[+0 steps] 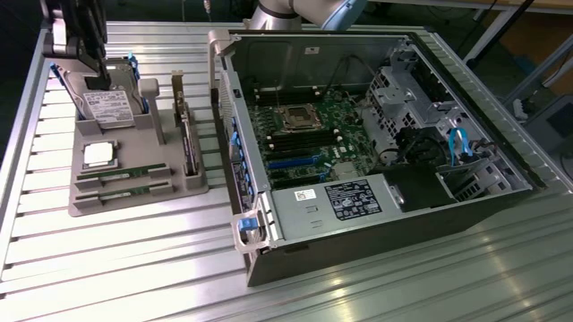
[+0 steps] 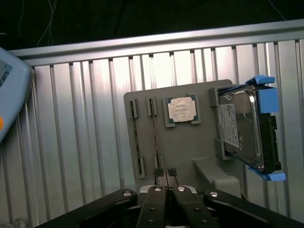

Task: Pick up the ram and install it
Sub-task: 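Pick up the ram and move it above insertion slot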

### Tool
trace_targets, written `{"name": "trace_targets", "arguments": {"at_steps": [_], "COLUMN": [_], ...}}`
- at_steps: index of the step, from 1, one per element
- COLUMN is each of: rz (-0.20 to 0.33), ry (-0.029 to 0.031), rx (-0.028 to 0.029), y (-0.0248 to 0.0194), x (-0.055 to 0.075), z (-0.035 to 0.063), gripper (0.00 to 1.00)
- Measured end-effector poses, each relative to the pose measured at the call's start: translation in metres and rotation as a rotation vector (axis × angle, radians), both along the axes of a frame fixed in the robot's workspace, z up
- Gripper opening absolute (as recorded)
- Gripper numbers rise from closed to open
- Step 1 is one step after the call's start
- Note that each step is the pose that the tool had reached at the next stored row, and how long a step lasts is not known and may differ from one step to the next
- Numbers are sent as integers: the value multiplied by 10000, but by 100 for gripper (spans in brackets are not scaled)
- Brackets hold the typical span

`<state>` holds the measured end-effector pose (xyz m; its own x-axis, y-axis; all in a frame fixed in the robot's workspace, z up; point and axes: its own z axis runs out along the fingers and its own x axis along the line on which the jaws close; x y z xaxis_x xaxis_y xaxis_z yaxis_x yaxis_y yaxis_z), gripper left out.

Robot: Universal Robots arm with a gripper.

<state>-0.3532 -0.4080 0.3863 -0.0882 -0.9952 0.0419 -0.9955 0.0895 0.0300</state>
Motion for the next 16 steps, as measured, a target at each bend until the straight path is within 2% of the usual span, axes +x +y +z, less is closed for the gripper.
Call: {"name": "trace_targets", "arguments": {"at_steps": [8, 9, 10, 11, 16], "rz": [4, 4, 4, 4, 4], "ry": [0, -1, -1, 0, -1], "rx": [1, 2, 2, 2, 2], "y": [0, 0, 0, 0, 0], "x": [0, 0, 0, 0, 0], "z": [0, 0, 0, 0, 0], "gripper": [10, 17, 17, 24, 24]}}
